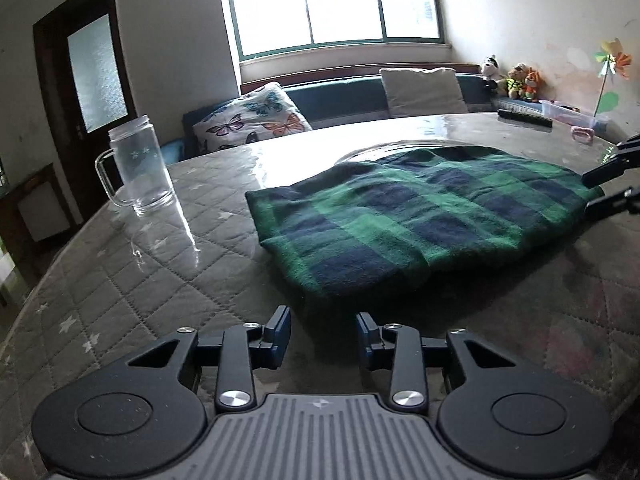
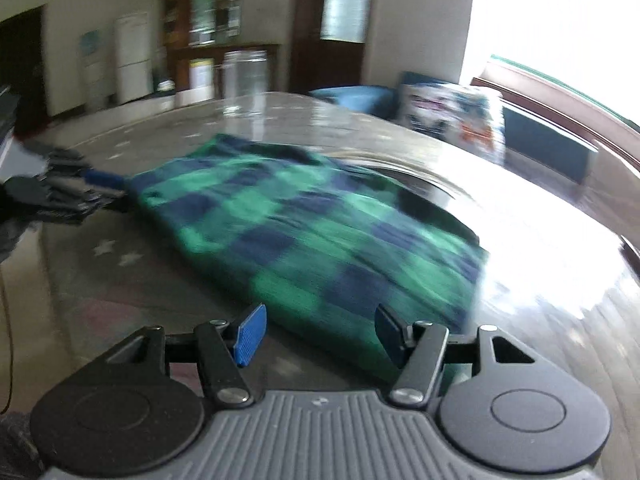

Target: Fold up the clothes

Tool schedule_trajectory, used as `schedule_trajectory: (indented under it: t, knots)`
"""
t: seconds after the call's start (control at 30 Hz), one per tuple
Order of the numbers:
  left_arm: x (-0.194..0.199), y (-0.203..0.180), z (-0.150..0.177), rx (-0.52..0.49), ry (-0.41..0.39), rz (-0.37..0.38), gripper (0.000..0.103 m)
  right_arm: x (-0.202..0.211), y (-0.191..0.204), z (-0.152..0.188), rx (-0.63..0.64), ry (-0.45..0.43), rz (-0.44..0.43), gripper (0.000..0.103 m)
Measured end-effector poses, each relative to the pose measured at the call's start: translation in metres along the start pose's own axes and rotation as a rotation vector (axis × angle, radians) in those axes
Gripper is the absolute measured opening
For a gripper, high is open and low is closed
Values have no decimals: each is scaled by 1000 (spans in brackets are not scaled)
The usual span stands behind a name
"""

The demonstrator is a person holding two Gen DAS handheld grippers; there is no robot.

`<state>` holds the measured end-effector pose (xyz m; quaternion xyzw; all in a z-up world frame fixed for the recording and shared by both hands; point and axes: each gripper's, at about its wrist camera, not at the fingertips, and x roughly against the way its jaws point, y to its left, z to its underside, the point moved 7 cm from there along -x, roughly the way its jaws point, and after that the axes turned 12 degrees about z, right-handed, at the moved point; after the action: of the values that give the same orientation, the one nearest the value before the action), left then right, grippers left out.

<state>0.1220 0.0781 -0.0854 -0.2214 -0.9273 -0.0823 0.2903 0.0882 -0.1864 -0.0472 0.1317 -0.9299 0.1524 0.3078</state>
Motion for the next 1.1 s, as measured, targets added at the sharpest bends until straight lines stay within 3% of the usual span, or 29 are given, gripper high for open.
schedule_trajectory:
  t: [0.23, 0.3, 0.43, 0.5, 0.63, 1.1]
  knots:
    - [-4, -2, 2, 9, -4, 6, 21, 1, -42, 30, -119, 49, 116, 59]
    - [-5, -1, 3, 14, -6, 5, 14, 0, -50, 37, -147, 67, 129, 53]
    - [-2, -3, 2, 9, -18, 0, 10, -2, -55, 43, -169, 80, 129, 34]
    - [0, -4, -1, 4, -26, -11, 8, -2, -56, 42, -174, 72, 124, 30]
    - [6, -5, -7, -25, -43, -29, 7, -3, -55, 39, -195, 66, 108, 7]
    - [15, -7, -8, -214, 0, -76, 7, 0, -67, 42, -237, 63, 142, 5]
